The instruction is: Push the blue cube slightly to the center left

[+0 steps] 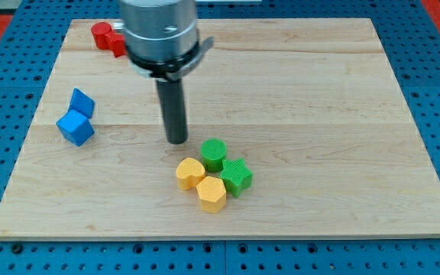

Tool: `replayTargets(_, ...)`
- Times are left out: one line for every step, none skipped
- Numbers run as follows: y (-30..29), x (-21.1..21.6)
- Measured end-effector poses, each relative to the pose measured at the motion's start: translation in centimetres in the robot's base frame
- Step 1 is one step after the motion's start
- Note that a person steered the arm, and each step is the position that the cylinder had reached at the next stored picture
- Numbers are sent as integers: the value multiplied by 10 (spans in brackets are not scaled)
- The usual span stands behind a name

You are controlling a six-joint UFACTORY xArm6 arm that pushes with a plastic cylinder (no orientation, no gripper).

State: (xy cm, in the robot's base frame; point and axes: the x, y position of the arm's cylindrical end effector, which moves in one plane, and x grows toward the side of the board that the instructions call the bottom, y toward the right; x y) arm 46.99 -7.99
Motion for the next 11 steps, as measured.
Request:
replayTargets(-32, 23)
replayTargets(-82, 33)
replayTargets(-106, 19)
replayTargets(-125, 6)
replayTargets(-139, -9)
replayTargets(-148, -18)
replayTargets(-162, -22)
replayTargets(-168, -7)
replayTargets(-187, 25)
replayTargets(-202, -15)
replayTargets(-176, -41)
